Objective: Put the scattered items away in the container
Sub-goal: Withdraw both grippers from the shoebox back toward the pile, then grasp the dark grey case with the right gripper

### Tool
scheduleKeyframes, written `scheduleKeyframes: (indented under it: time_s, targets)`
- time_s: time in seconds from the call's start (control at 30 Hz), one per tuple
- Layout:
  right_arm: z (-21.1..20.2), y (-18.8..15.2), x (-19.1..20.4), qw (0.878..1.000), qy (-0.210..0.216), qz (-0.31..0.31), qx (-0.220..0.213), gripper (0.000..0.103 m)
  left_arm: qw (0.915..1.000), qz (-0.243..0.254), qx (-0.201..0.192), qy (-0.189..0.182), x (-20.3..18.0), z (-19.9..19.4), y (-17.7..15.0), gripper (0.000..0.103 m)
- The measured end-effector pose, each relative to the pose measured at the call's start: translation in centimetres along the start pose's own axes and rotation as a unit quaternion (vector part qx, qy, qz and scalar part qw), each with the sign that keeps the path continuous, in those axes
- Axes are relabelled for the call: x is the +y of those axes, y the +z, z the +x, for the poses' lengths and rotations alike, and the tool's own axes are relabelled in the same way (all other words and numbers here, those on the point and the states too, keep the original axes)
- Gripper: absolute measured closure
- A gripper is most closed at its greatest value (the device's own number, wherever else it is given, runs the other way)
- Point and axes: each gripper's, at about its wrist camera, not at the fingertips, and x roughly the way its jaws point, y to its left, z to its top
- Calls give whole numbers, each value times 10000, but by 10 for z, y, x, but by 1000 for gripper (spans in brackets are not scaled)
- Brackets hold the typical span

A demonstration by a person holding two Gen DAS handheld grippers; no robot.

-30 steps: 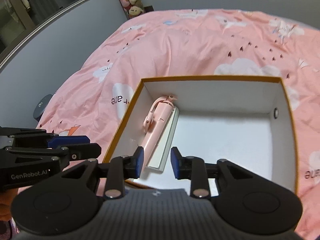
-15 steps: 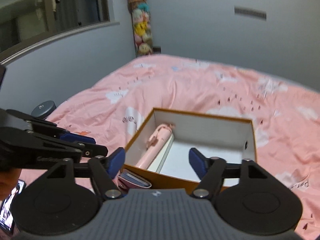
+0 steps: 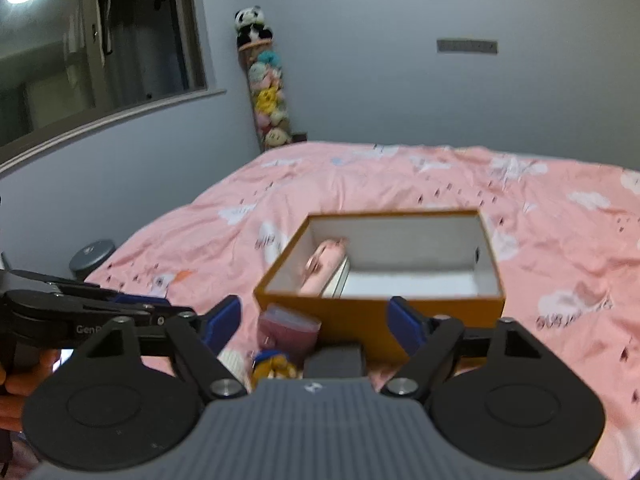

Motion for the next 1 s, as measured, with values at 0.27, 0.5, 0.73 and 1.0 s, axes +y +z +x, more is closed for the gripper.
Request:
scheduleKeyframes:
  time_s: [0.27, 0.5, 0.73, 1.0]
  targets:
    - [24, -30, -1, 9964, -332, -21, 778, 24, 9984, -15, 568, -17, -8, 24, -34, 56]
    - [45, -42, -6, 9921, -332, 126, 1205, 27, 9974, -107, 707, 39, -3, 39, -41, 51]
    - [65, -41, -18, 9892, -436, 281, 1368, 32, 9971, -315, 691, 82, 3, 55, -36, 51]
    - [96, -36, -37, 9844, -347, 686, 1581, 32, 9955, -666, 671, 116, 13, 70, -30, 51]
